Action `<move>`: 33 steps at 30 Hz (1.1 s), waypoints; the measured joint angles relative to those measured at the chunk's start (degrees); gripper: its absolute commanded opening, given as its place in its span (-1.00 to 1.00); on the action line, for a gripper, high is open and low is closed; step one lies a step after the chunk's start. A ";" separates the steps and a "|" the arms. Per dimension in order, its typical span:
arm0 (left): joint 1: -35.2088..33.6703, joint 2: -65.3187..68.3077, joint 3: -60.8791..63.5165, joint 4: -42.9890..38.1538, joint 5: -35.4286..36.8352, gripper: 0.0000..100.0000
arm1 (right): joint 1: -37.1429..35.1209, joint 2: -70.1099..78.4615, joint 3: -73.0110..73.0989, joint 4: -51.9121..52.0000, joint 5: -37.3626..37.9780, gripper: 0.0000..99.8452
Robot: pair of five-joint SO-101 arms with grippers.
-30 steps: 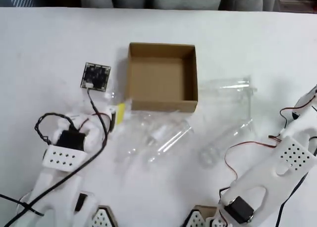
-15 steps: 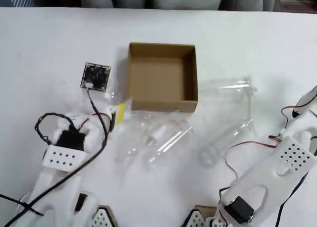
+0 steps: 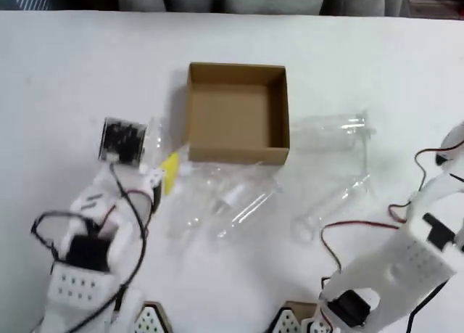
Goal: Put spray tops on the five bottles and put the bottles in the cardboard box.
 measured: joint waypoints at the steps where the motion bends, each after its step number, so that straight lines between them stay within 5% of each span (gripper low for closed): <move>1: 0.44 -3.43 1.23 0.00 0.00 -0.89 | -1.05 -3.16 2.90 -0.70 0.00 -0.97; 10: 1.76 -23.56 6.51 0.00 0.00 -0.90 | -15.03 -32.79 22.51 -3.16 -2.02 -0.97; 17: 2.20 -25.32 6.51 0.00 0.00 -0.90 | -36.13 -52.66 23.74 -7.82 -2.20 -0.97; 23: 2.20 -25.67 6.51 0.00 0.00 -0.90 | -56.18 -57.14 24.09 -20.66 -2.20 -0.97; 33: 2.20 -25.85 9.58 -2.81 0.00 -0.90 | -68.84 -56.88 31.38 -56.62 -2.55 -0.97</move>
